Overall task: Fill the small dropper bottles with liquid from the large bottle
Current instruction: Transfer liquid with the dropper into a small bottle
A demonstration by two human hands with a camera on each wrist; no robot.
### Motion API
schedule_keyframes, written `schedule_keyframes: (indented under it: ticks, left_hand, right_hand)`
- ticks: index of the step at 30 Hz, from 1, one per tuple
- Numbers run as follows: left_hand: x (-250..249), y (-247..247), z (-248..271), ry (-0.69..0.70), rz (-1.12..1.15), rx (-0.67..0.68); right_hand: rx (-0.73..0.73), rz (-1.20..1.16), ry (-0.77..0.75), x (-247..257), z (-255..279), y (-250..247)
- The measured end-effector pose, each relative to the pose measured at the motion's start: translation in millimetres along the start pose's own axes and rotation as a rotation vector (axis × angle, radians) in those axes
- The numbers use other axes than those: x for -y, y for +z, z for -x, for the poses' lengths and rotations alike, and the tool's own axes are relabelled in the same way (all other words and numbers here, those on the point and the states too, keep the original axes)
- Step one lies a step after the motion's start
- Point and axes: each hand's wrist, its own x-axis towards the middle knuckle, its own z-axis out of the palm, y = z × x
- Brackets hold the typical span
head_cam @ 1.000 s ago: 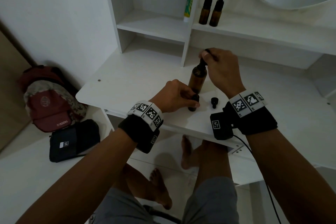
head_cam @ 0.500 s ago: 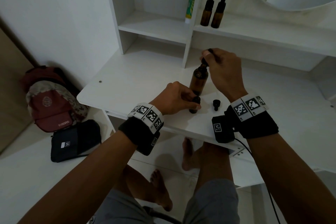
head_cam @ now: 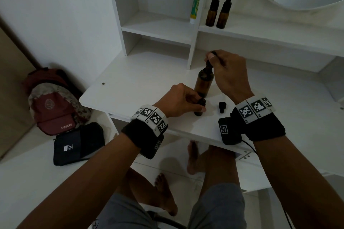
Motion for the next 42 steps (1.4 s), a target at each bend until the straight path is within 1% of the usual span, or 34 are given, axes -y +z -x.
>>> schedule_keyframes:
  ticks: [2, 7, 16, 24, 30, 33, 42]
  left_hand:
    - [0.3, 0.5, -0.2, 0.0, -0.003, 0.002]
    - [-1.1, 0.5, 0.2, 0.002, 0.01, 0.002]
    - [-0.3, -0.5, -0.7, -0.001, 0.015, 0.01]
    - [-0.4, -0.1, -0.6, 0.005, 0.009, 0.012]
    - [-0.2, 0.3, -1.0, 0.003, -0.001, 0.008]
    - [-0.3, -0.2, -1.0, 0.004, -0.006, 0.001]
    - [-0.5, 0.3, -0.5, 0.002, 0.011, -0.003]
  right_hand:
    - [-0.009, -0.002, -0.012, 0.7, 0.6, 0.0]
    - [0.033, 0.02, -0.02, -1.5, 0.7, 0.3]
    - [0.014, 0.022, -0.02, 0.4, 0.4, 0.1]
    - [0.028, 0.036, 0.012, -0.6, -2.0, -1.0]
    - [0.075, 0.053, 0.036, -0.1, -3.2, -2.5]
    - [0.075, 0.048, 0.067, 1.0, -4.6, -1.9]
    - [0.058, 0.048, 0.067, 0.2, -7.3, -0.7]
